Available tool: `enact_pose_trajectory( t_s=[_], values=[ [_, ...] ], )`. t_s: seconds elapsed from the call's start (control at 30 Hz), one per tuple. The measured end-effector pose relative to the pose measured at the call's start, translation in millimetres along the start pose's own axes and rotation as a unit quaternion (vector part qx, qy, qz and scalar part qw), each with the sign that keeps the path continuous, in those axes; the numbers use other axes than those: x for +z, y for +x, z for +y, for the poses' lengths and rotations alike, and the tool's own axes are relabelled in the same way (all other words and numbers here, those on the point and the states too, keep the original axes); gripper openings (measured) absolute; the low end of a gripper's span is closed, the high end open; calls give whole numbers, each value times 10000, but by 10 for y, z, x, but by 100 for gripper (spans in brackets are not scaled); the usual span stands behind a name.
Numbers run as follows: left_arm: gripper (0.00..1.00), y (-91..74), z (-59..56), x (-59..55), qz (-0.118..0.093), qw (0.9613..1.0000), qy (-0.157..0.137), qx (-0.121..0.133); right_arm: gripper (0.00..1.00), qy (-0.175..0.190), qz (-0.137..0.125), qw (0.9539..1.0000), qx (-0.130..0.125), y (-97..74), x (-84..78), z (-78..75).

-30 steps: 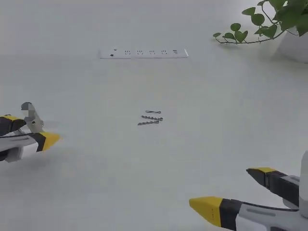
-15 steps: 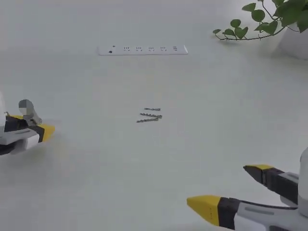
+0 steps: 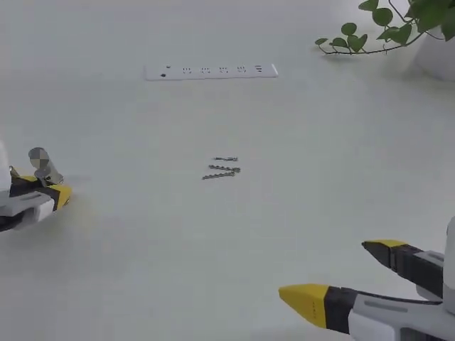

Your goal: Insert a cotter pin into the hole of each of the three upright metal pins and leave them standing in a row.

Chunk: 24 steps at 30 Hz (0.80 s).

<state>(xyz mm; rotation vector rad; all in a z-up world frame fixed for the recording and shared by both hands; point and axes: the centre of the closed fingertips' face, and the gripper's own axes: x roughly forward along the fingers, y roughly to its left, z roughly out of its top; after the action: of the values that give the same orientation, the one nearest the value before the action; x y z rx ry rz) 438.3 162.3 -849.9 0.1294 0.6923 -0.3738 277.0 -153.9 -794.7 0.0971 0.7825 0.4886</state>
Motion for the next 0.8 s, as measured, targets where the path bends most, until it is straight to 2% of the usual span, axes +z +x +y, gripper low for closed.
enact_pose_trajectory(
  t_s=[0.1,0.27,0.37,0.4,0.5,0.57,0.63,0.8],
  values=[
    [12,-1,-1,1,13,10000,28,61,89,9,-10,10000,17,1,-8,-1],
    [12,-11,8,-8,30,9997,-135,198,88,4,-32,10000,-23,-14,-12,-28],
    [12,-26,5,-12,55,9996,-199,202,87,-2,-36,10000,-31,-24,-15,-37],
    [12,-35,2,-18,68,9993,-301,219,87,11,-71,9999,-116,-29,-5,-67],
    [12,-51,-5,-26,83,9990,-393,189,87,-51,-104,9999,-93,-37,4,-70],
    [12,-66,-9,-41,111,9992,-330,214,87,-180,-107,9997,-152,-43,7,-91],
    [12,-92,4,-58,135,9991,-221,331,87,-153,-94,9997,-167,-45,4,-100],
    [12,-183,-29,-44,62,9988,-371,308,87,-277,-103,9994,-152,-55,5,-92]
  ],
)
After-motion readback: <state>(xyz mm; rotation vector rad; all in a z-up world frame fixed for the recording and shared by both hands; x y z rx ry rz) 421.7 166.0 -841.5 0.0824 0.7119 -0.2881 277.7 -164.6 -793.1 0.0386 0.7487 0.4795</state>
